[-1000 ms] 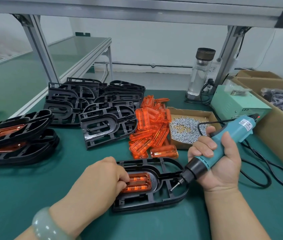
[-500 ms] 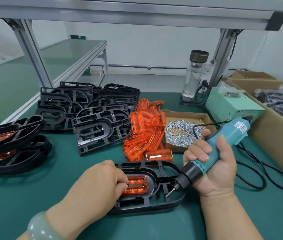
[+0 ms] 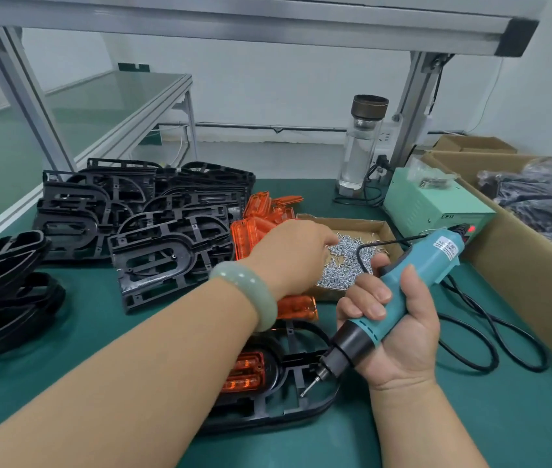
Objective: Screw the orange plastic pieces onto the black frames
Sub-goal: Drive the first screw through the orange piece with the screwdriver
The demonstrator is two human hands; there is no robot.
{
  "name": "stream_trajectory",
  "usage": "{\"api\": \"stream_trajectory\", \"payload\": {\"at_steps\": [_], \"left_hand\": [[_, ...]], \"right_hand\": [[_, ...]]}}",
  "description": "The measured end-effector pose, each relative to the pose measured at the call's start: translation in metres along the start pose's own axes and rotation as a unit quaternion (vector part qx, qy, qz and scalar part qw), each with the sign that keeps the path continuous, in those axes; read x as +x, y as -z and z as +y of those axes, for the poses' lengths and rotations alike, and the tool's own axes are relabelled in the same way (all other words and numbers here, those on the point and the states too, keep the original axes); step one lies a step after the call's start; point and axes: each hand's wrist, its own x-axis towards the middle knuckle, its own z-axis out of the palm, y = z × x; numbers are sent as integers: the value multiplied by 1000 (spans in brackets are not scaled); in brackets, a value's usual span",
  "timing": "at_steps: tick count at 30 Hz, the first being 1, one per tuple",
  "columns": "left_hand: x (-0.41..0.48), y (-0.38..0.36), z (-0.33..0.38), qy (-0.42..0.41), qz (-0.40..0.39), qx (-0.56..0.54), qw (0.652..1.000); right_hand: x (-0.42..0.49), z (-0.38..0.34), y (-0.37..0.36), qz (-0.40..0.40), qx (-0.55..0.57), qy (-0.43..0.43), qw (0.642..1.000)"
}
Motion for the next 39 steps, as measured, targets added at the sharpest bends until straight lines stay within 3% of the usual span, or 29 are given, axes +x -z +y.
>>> {"api": "stream_trajectory", "payload": {"at_steps": [7,11,13,17,23,39], "left_hand": [[34,-23,5,-18,-103,166,981],[45,-28,8,8,-235,248,940],[47,-28,10,10,-255,254,933],[45,-28,13,-20,-192,242,951],[43,-30,17,-32,-177,209,961],[38,-33,17,11,-18,129,991]], "right_hand": [[1,1,2,-7,-1,-7,1000],[2,1,1,-10,3,-12,1000],[2,1,0,-9,3,-14,1000],[1,1,-1,-8,18,-15,1000],[1,1,-1,-7,29,-16,999],[1,0,0,-11,23,-18,1000]]}}
